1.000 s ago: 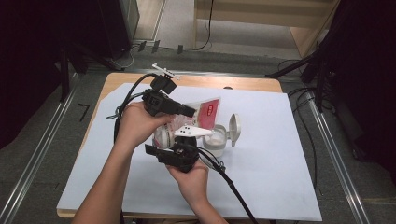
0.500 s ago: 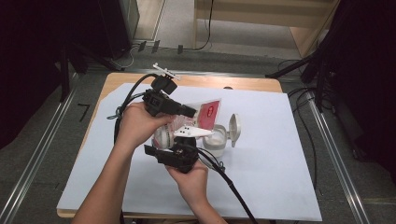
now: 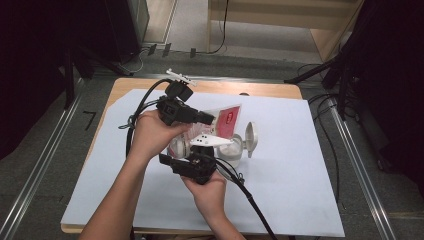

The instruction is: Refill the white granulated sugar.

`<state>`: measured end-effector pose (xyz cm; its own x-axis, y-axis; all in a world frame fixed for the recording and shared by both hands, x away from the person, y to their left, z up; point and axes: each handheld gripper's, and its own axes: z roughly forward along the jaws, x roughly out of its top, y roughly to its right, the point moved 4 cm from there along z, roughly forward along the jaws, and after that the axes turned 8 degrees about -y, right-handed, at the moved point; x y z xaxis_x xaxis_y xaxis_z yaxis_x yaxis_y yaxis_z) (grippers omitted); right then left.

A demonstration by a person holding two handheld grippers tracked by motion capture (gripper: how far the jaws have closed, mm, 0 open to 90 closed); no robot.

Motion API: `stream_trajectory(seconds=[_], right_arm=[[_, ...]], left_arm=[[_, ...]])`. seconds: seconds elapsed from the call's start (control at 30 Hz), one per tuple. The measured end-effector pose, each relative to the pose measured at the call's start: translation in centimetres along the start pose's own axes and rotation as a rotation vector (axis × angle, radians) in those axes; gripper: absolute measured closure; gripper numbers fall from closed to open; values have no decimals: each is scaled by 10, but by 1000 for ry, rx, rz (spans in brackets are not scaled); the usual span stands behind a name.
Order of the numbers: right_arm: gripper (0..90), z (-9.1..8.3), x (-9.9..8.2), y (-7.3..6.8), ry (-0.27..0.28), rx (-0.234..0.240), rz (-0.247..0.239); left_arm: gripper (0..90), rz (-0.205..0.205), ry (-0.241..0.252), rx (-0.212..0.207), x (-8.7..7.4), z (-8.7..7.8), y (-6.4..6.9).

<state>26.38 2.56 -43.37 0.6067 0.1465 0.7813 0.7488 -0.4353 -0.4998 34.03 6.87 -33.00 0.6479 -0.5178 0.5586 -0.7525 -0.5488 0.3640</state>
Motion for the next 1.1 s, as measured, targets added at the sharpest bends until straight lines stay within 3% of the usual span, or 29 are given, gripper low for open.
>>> stream_trajectory(seconds=[1.1], right_arm=[[618,-10,-7,3,13,-10,33]], left_arm=[[875,16,-15,-17,3,12,7]])
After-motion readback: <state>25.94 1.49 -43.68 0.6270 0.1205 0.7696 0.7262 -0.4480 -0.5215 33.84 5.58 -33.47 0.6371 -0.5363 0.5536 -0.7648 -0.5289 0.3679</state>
